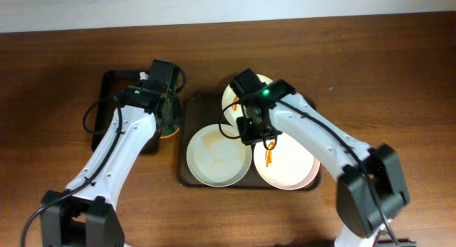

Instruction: Clean dirty plates on tray and stack at the side

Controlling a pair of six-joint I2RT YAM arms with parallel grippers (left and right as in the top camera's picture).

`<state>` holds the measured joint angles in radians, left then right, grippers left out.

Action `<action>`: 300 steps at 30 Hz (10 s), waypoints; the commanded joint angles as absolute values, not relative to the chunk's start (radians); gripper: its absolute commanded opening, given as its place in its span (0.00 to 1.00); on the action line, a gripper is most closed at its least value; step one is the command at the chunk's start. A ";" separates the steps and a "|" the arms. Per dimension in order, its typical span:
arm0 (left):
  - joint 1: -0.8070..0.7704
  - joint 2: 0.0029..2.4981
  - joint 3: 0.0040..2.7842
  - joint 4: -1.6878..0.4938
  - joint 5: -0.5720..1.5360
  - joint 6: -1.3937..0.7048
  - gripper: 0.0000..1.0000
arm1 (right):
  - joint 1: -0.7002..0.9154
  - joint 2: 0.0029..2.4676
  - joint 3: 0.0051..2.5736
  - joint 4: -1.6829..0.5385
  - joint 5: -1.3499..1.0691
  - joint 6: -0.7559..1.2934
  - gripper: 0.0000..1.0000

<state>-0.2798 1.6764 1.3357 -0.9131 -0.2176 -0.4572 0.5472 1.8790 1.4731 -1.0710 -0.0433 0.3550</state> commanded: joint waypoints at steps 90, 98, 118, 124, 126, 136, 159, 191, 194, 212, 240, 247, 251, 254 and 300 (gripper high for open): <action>-0.208 1.672 1.326 -0.879 -0.157 -0.440 0.00 | -0.480 1.776 1.410 -0.973 -0.191 0.353 0.04; -0.208 1.672 1.323 -0.876 -0.157 -0.440 0.00 | -0.469 1.799 1.403 -0.949 -0.392 0.278 0.60; -0.208 1.673 1.322 -0.868 -0.157 -0.440 0.00 | 0.112 2.064 1.419 -0.698 -0.304 0.300 0.91; -0.208 1.673 1.322 -0.868 -0.157 -0.440 0.00 | 0.131 2.083 1.419 -0.680 -0.304 0.299 0.23; -0.208 1.673 1.322 -0.867 -0.157 -0.440 0.00 | 0.165 2.083 1.419 -0.676 -0.304 0.299 0.20; -0.208 1.673 1.322 -0.867 -0.157 -0.440 0.00 | 0.353 2.083 1.419 -0.661 -0.319 0.300 0.04; -0.315 1.673 1.036 -0.631 0.355 -0.398 0.00 | 0.476 2.083 1.404 -0.797 -0.224 0.357 0.04; -0.369 1.552 0.979 -0.379 0.120 -0.439 0.00 | 0.464 2.083 1.404 -0.790 -0.179 0.356 0.04; -0.369 1.657 0.979 -0.374 0.134 -0.459 0.00 | 0.464 2.083 1.404 -0.791 -0.179 0.356 0.04; -0.415 1.724 1.035 -0.518 -0.437 -0.177 0.00 | 0.464 2.083 1.404 -0.789 -0.178 0.356 0.04; -0.462 1.851 1.006 -0.565 -0.554 -0.282 0.00 | 0.464 2.083 1.404 -0.793 -0.168 0.356 0.04; -0.462 1.816 1.135 -0.659 -0.664 -0.288 0.00 | 0.464 2.083 1.404 -0.793 -0.168 0.348 0.04; -0.461 1.671 1.274 -0.731 -0.453 -0.329 0.00 | 0.465 2.067 1.415 -0.808 -0.168 0.345 0.04; -0.434 1.580 1.274 -0.764 -0.165 -0.374 0.00 | 0.466 1.999 1.449 -0.854 -0.159 0.318 0.04; -0.407 1.594 1.100 -0.753 -0.090 -0.554 0.00 | -0.476 1.742 1.479 -1.068 0.005 0.409 0.04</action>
